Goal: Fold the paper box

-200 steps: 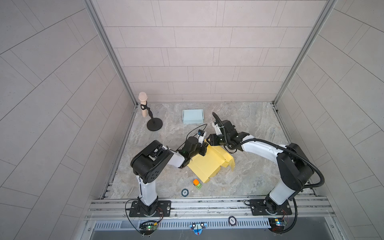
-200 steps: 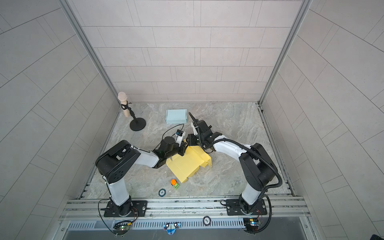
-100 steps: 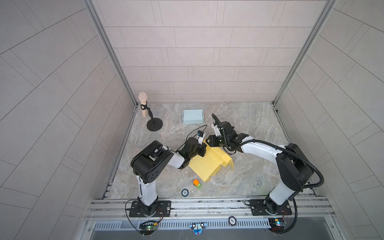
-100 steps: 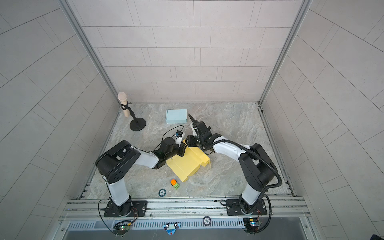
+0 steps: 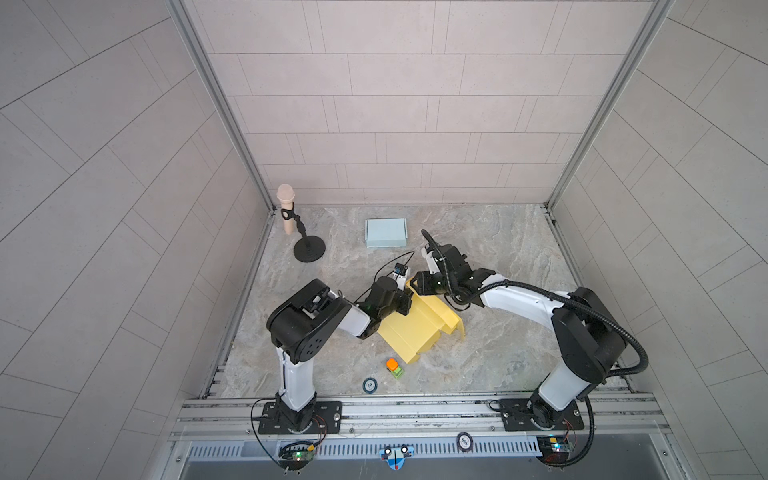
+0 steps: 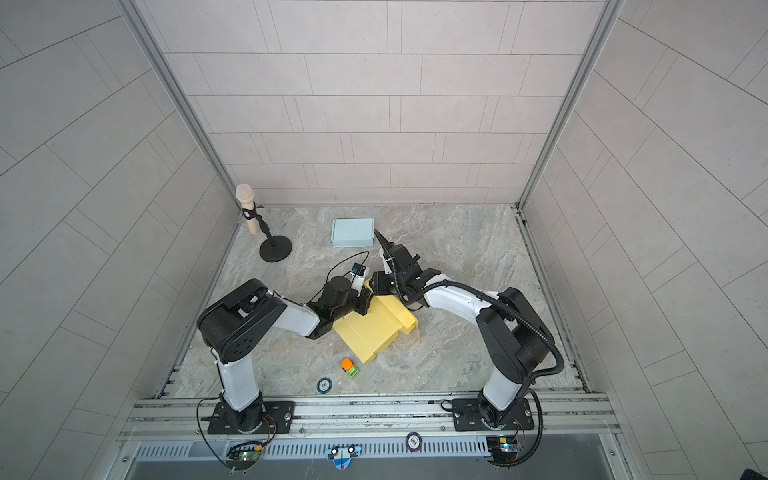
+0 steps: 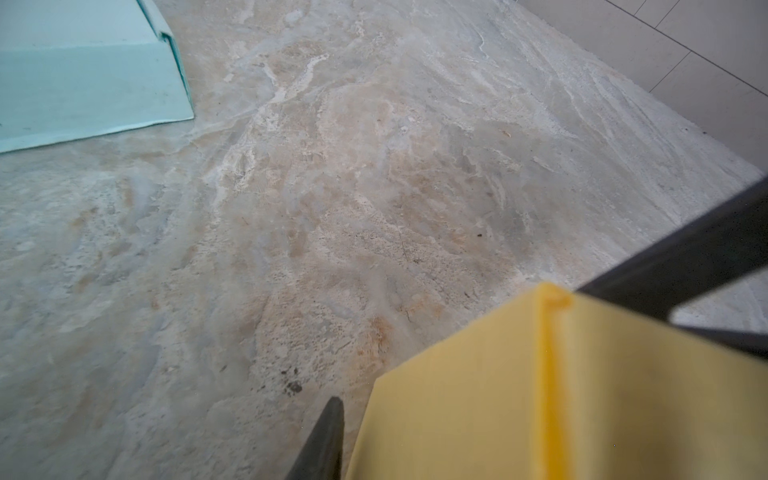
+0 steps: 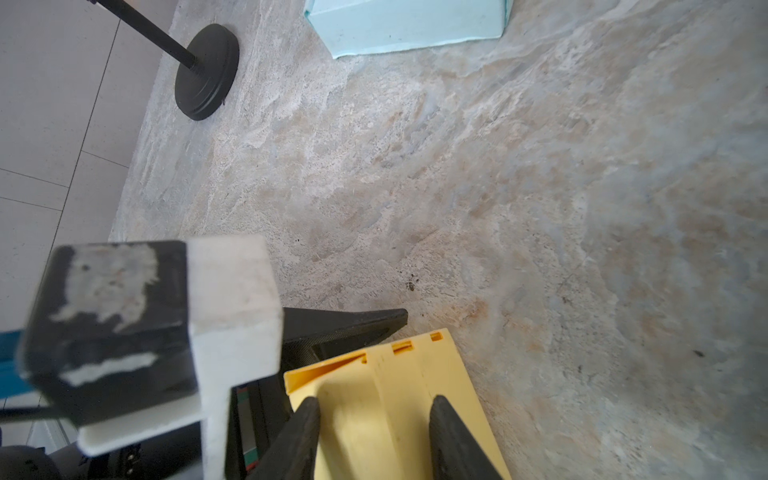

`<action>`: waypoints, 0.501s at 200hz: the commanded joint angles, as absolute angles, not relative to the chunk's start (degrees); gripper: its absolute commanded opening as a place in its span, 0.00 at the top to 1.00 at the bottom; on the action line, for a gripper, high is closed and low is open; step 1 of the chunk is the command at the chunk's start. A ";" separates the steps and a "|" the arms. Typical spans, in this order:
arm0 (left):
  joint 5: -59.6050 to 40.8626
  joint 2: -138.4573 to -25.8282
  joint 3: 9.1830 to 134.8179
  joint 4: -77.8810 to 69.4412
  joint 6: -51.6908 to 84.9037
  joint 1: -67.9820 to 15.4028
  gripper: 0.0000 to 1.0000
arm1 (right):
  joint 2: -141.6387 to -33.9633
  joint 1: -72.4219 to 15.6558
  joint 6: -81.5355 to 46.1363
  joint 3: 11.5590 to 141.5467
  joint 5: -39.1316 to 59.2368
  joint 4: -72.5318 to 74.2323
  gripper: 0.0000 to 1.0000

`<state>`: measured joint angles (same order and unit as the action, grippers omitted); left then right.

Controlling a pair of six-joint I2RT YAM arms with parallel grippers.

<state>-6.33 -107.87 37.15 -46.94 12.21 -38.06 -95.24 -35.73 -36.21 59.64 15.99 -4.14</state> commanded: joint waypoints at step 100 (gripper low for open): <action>-3.11 -109.89 37.73 -49.38 12.21 -38.06 0.81 | -92.11 -38.48 -45.74 51.97 15.29 -1.90 0.56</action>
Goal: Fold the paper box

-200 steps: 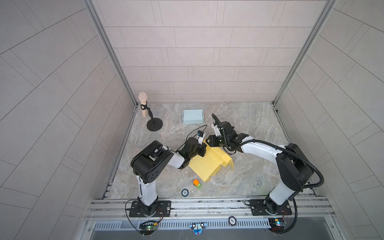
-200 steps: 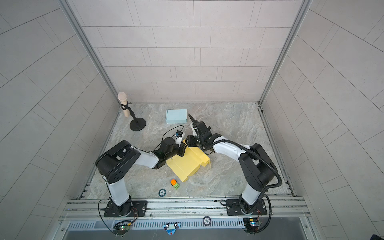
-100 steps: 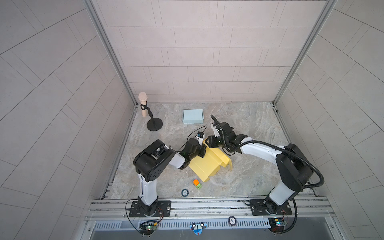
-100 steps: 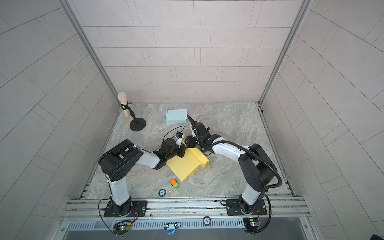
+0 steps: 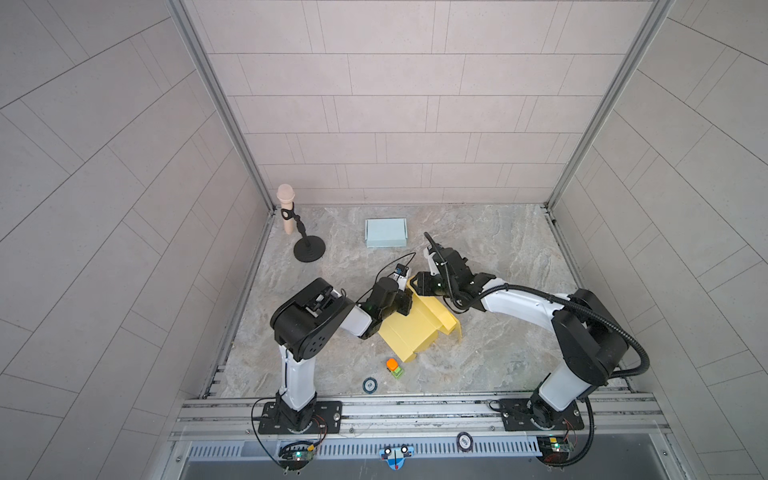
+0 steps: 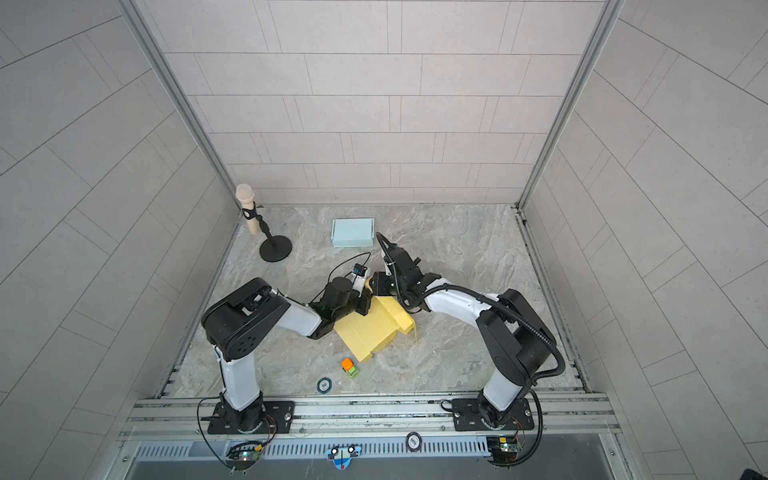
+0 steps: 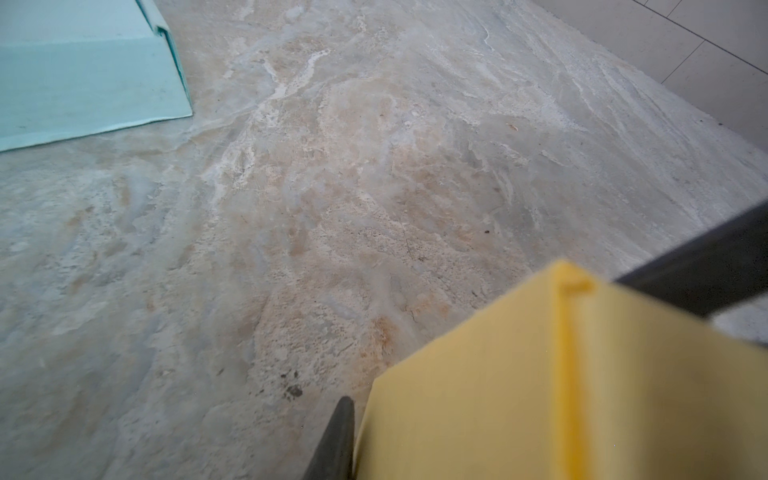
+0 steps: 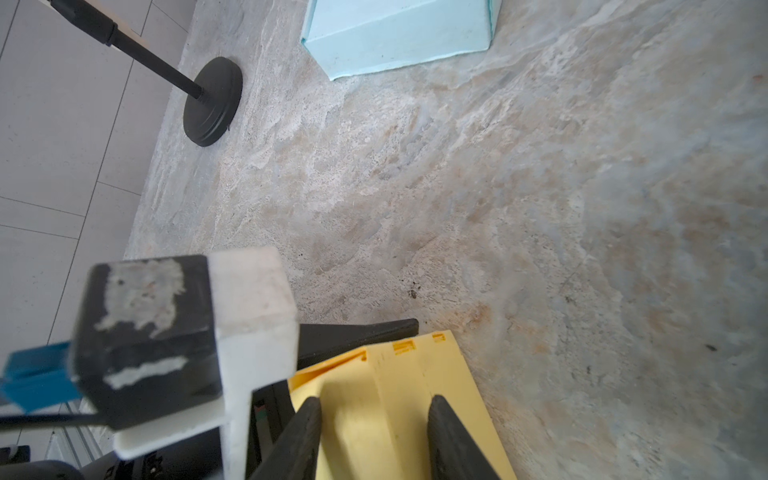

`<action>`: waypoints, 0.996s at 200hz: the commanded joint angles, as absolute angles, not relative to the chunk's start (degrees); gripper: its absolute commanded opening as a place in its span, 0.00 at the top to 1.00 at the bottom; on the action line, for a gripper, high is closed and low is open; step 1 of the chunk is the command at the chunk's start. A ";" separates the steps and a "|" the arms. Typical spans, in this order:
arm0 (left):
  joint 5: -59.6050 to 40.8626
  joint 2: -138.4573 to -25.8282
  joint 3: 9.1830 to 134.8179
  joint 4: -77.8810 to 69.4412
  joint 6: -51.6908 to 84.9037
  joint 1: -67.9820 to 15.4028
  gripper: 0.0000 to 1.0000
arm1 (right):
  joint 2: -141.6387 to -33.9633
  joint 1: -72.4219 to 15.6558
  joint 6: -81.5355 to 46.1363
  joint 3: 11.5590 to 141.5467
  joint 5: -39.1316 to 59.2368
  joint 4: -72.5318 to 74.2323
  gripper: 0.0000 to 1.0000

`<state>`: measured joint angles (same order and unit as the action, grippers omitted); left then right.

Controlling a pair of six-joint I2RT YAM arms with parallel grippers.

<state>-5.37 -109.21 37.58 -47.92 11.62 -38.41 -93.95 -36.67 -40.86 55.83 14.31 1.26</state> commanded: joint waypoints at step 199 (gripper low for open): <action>-8.08 -104.20 32.25 -55.72 13.27 -37.97 0.68 | -93.05 -37.58 -47.07 53.25 13.52 -3.57 0.56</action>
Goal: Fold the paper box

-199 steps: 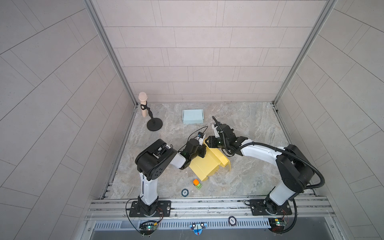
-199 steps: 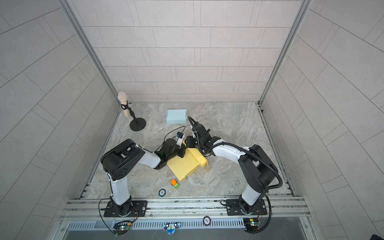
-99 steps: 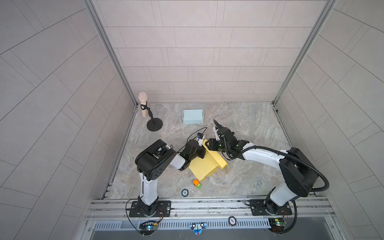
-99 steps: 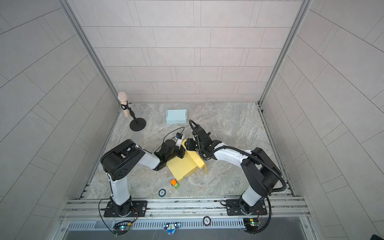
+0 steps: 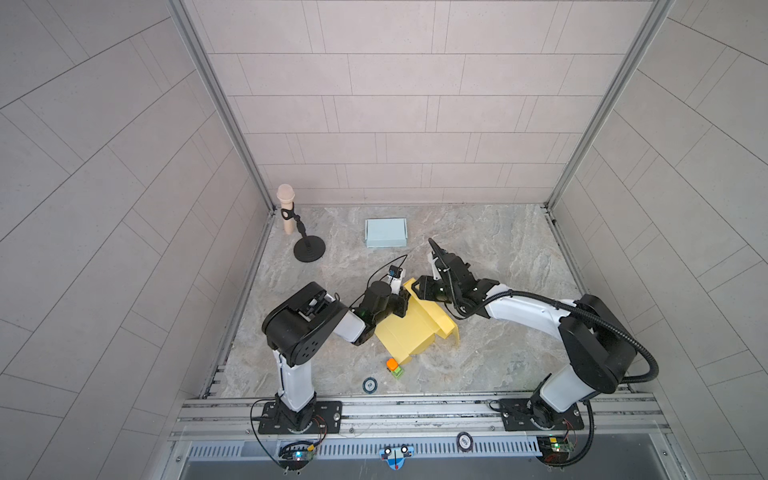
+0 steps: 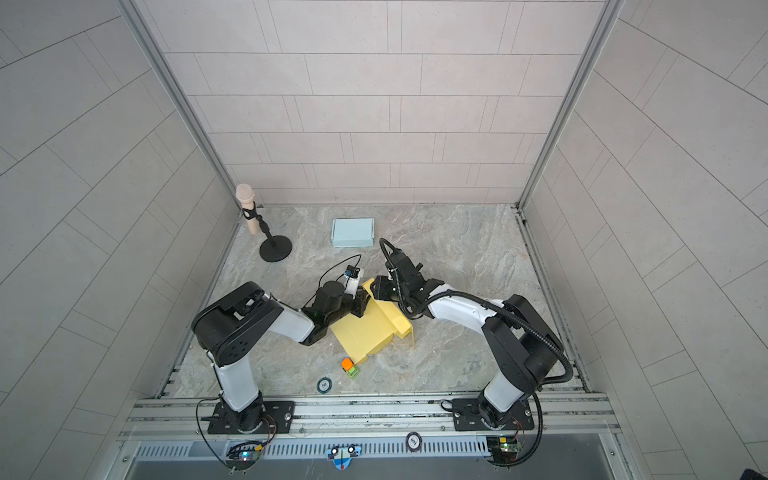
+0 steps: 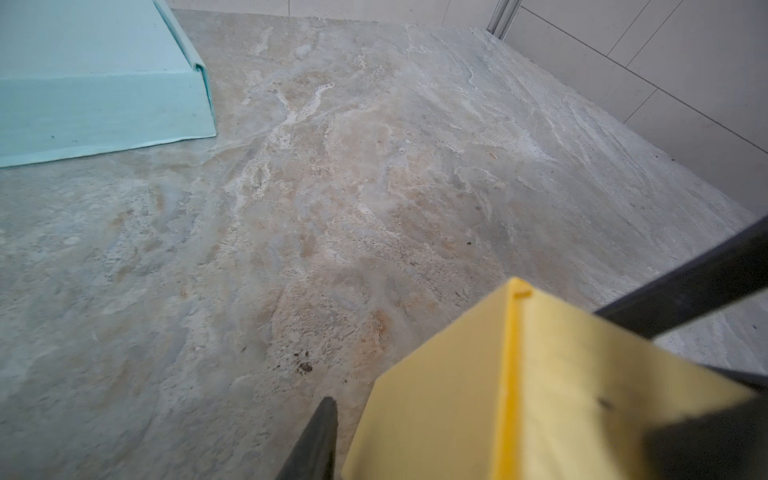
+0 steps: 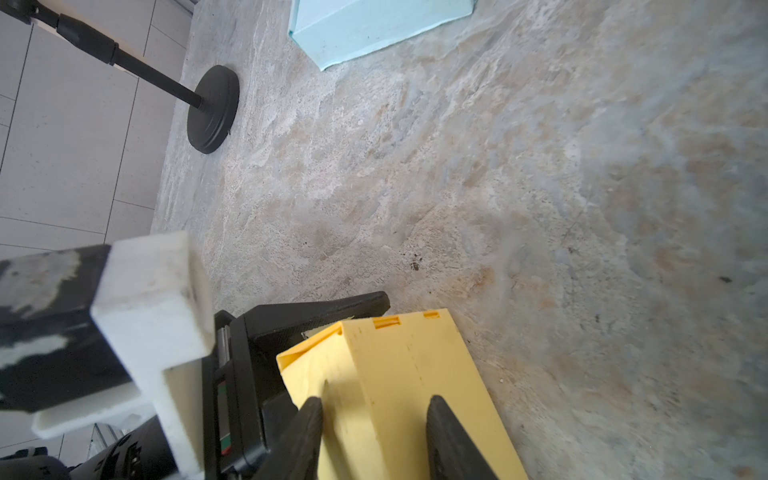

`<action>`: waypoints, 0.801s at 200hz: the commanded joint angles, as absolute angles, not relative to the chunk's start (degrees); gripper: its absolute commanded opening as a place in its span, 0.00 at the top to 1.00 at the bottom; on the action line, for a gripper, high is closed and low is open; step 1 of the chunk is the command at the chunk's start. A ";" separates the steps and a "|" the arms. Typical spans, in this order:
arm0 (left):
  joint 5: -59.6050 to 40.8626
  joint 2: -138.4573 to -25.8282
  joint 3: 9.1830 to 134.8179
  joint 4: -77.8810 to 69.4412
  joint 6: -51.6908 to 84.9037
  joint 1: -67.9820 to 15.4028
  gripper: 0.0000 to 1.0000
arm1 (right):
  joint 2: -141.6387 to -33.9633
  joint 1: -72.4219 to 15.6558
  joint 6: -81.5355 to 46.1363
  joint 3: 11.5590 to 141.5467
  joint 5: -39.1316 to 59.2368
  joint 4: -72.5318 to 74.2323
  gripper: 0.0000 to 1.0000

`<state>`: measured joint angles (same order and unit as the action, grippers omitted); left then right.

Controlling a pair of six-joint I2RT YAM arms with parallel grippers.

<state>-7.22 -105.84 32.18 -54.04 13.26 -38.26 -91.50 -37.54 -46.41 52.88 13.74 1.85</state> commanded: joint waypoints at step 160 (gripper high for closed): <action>-7.73 -99.26 30.32 -55.64 14.07 -37.88 0.88 | -89.30 -38.25 -43.38 59.21 10.71 -12.21 0.54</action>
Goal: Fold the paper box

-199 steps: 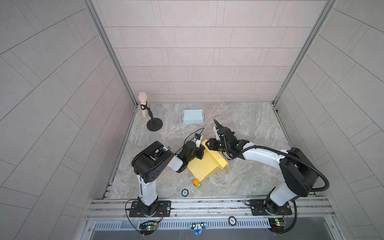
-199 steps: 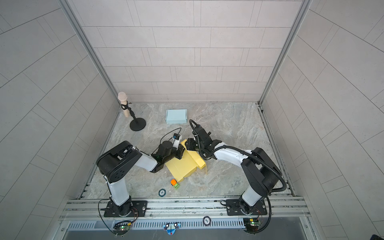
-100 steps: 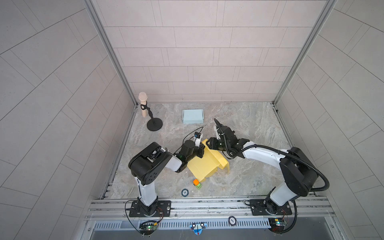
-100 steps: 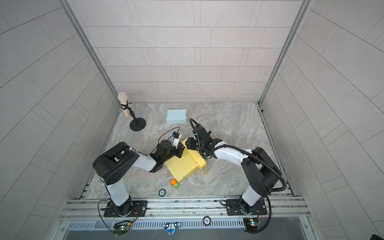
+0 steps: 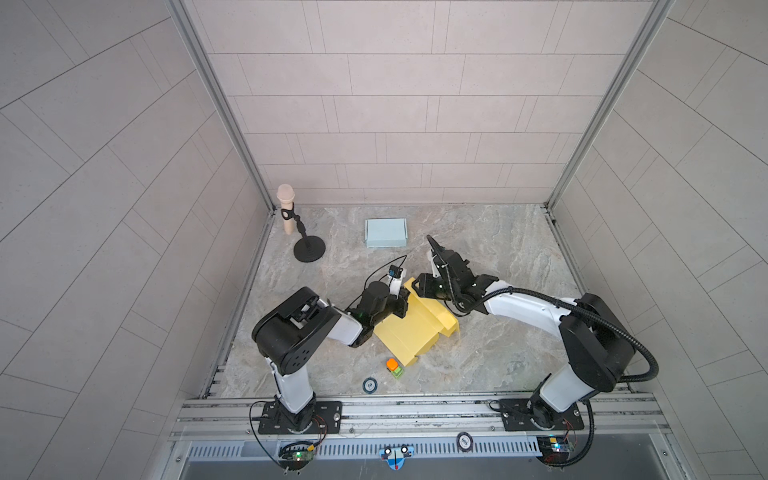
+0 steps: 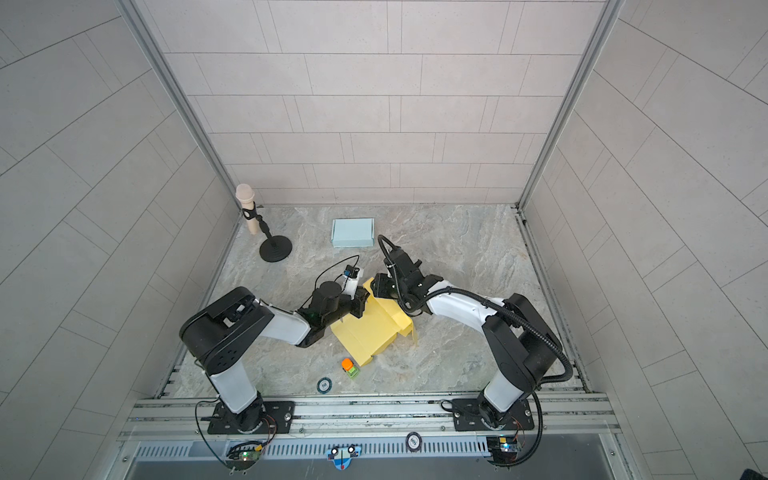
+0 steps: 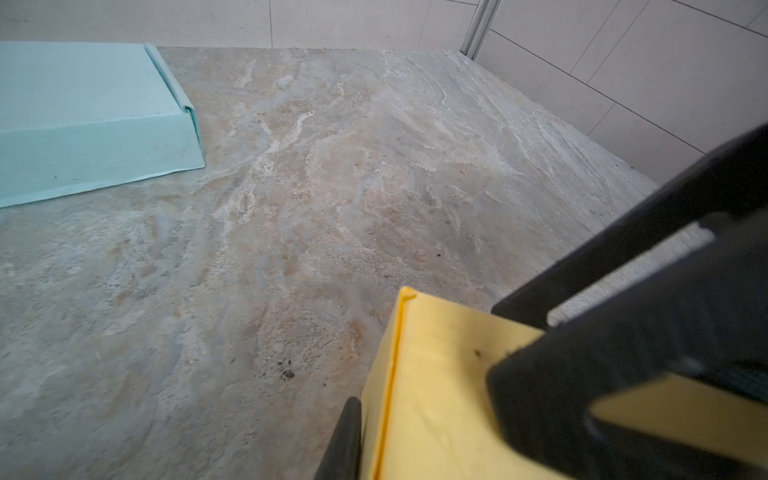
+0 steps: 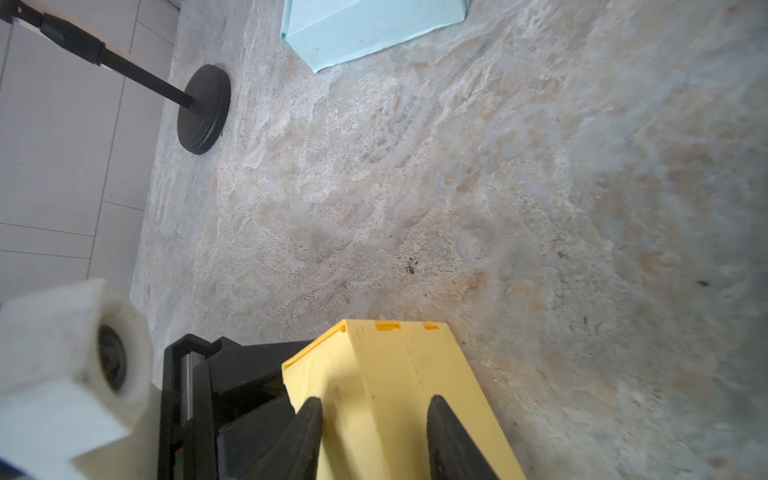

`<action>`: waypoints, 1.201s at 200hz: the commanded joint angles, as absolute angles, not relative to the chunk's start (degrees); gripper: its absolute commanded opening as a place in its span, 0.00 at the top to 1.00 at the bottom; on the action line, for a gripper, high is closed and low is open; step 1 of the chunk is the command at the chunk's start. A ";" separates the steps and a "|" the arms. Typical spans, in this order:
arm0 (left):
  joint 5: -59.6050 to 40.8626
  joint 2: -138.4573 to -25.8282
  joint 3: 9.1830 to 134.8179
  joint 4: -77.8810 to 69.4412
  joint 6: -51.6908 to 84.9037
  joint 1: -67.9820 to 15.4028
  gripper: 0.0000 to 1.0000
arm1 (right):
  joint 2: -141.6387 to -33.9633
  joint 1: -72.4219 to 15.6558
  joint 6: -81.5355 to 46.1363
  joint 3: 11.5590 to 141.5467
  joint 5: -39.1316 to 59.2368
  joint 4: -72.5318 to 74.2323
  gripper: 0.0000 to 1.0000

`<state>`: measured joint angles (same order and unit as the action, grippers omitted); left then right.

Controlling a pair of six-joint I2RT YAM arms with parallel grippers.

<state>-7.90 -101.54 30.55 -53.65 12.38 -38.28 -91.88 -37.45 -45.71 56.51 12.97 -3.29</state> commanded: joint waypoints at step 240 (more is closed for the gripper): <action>-7.40 -89.85 34.81 -40.99 23.70 -35.86 0.91 | -63.27 -51.78 -32.51 61.89 -14.30 -34.28 0.85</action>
